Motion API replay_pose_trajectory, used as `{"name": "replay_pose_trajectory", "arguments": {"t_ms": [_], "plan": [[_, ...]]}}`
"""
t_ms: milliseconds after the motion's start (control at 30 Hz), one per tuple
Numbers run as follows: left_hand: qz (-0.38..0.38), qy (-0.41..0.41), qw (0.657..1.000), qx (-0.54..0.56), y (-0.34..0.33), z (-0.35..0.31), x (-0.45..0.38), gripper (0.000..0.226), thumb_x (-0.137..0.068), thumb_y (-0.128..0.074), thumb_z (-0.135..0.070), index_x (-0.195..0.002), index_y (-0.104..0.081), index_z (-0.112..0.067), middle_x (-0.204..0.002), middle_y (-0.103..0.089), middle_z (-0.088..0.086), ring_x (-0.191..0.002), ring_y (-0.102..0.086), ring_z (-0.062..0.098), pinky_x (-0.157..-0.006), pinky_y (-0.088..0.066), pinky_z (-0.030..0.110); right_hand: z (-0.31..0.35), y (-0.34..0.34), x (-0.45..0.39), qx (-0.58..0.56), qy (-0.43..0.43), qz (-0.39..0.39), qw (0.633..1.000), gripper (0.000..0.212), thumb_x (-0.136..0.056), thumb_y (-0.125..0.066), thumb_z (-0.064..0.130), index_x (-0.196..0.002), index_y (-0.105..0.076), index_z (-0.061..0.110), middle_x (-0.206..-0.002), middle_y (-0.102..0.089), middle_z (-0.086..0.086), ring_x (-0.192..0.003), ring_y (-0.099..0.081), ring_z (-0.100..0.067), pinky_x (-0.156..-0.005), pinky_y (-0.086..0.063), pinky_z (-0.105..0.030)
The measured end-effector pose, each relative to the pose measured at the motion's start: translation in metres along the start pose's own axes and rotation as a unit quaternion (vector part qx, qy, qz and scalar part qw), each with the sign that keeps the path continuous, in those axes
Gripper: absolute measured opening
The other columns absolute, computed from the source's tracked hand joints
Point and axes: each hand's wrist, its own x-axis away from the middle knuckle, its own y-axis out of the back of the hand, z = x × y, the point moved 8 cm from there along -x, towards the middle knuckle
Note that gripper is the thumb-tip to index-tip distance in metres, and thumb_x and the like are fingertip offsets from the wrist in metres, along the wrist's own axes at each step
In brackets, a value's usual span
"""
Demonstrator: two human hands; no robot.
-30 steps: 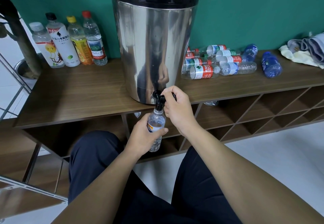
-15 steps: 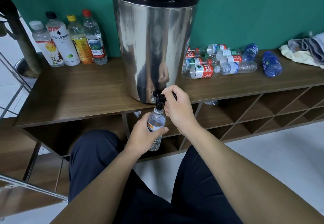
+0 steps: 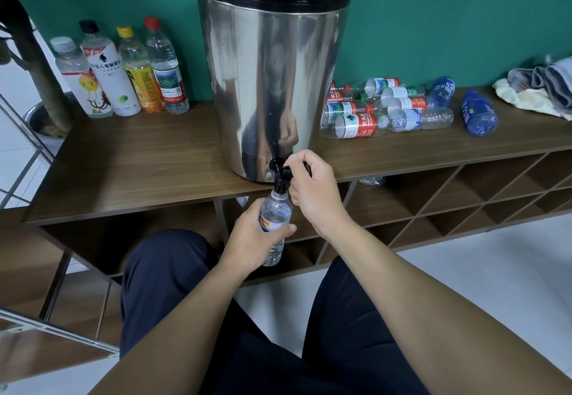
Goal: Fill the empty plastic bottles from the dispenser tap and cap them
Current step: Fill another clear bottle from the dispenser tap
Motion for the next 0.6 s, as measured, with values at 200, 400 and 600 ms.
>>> {"name": "replay_pose_trajectory", "arguments": {"t_ms": [200, 400, 600], "plan": [[-0.002, -0.002, 1.000, -0.001, 0.0009, 0.0014, -0.0005, 0.053, -0.085, -0.099, -0.032, -0.129, -0.069, -0.036, -0.117, -0.080, -0.017, -0.110, -0.076, 0.004, -0.107, -0.061, 0.042, 0.0007, 0.0001, 0.0002, -0.003, 0.000, 0.002, 1.000, 0.021, -0.115, -0.057, 0.027, -0.096, -0.064, 0.021, -0.057, -0.050, 0.017, -0.053, -0.044, -0.003, -0.053, -0.037, -0.022], [-0.004, -0.008, 1.000, -0.004, 0.0014, -0.0012, 0.0003, 0.053, -0.086, -0.098, -0.030, -0.130, -0.069, -0.036, -0.116, -0.080, -0.019, -0.108, -0.075, 0.000, -0.101, -0.058, 0.030, 0.0011, 0.0001, 0.0007, -0.010, 0.000, -0.003, 1.000, 0.021, -0.115, -0.056, 0.022, -0.096, -0.064, 0.018, -0.057, -0.051, 0.019, -0.052, -0.045, -0.001, -0.051, -0.036, -0.019], [-0.005, -0.011, 1.000, -0.009, 0.0022, -0.0005, -0.0002, 0.054, -0.085, -0.098, -0.033, -0.131, -0.068, -0.037, -0.118, -0.080, -0.019, -0.109, -0.075, 0.000, -0.102, -0.058, 0.032, 0.0000, -0.0001, -0.0001, -0.015, -0.003, -0.008, 1.000, 0.021, -0.114, -0.055, 0.021, -0.096, -0.065, 0.021, -0.058, -0.052, 0.020, -0.051, -0.045, -0.001, -0.050, -0.036, -0.017]]}}
